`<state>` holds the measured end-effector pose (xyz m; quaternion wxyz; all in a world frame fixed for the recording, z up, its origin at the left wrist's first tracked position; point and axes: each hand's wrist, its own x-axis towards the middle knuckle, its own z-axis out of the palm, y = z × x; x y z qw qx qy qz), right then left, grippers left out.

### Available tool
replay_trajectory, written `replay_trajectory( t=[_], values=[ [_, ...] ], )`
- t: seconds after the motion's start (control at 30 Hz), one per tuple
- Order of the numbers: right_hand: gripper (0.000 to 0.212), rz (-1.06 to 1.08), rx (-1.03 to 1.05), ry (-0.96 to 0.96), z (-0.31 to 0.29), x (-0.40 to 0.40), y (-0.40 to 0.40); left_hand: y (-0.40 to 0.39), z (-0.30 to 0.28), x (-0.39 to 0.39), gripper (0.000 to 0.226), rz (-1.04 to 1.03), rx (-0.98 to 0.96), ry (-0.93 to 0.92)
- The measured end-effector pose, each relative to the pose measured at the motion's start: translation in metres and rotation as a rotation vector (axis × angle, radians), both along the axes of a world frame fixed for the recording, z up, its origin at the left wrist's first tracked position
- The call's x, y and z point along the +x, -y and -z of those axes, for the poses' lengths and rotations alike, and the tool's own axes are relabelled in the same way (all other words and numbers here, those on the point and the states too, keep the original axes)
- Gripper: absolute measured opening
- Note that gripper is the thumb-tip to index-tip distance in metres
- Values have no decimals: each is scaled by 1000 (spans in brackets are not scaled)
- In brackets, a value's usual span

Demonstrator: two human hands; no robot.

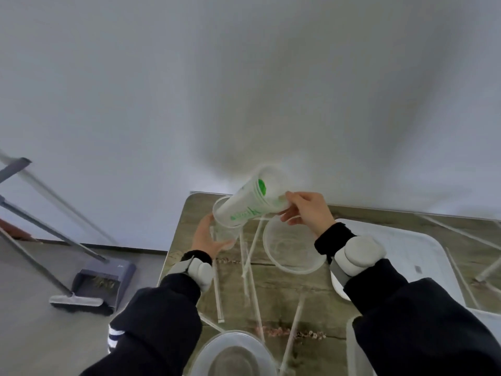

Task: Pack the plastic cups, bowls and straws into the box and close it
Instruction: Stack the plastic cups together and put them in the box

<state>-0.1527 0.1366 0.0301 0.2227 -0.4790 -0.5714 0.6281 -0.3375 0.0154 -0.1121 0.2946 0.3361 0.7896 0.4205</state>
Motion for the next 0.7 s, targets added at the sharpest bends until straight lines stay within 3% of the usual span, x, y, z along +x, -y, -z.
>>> replay_trajectory(
  t=[0.13,0.47,0.7],
  values=[
    [25,9,-6,3,2,4,-3,-18,0,4,64,14,59,66],
    [30,-178,-26,113,25,27,4,-14,-34,27,78,202,238,-248],
    [24,-123,-233,-134,16,77,20,11,-80,73,80,304,368,-294]
  ],
)
